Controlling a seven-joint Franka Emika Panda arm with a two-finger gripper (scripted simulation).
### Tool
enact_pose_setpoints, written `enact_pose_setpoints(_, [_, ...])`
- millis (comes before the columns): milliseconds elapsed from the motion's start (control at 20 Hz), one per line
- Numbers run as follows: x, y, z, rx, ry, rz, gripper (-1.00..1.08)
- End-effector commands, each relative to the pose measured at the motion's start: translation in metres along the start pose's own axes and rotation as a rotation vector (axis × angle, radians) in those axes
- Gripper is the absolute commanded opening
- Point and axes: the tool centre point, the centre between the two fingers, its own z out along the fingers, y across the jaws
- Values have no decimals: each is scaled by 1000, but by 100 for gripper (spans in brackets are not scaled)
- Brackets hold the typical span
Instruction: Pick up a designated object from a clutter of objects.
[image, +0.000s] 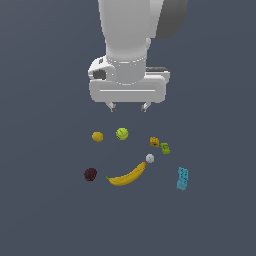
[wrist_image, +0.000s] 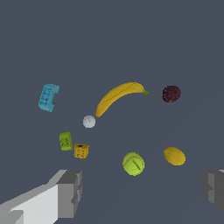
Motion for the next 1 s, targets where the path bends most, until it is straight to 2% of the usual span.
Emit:
enact_pose_setpoints(0, [-1,1,-2,4,-1,8,100])
enact_pose_setpoints(500, [8,-7,23,-11,-3,-63,100])
enact_pose_setpoints(950, [24,-33,100,-38,-11,-280,100])
